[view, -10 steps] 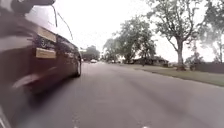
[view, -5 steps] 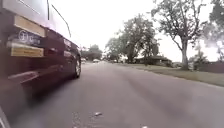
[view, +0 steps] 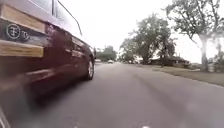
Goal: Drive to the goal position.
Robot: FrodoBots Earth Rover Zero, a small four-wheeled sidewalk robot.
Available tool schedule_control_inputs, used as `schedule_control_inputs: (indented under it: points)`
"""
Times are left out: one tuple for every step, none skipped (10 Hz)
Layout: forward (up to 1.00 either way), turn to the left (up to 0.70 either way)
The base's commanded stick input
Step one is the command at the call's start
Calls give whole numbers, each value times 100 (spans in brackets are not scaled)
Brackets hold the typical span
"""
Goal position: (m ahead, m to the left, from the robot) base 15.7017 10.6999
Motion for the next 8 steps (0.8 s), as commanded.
schedule_control_inputs:
  points:
    - [70,0]
    - [70,0]
    - [70,0]
    - [70,0]
    - [70,0]
    - [70,0]
    - [70,0]
    - [70,0]
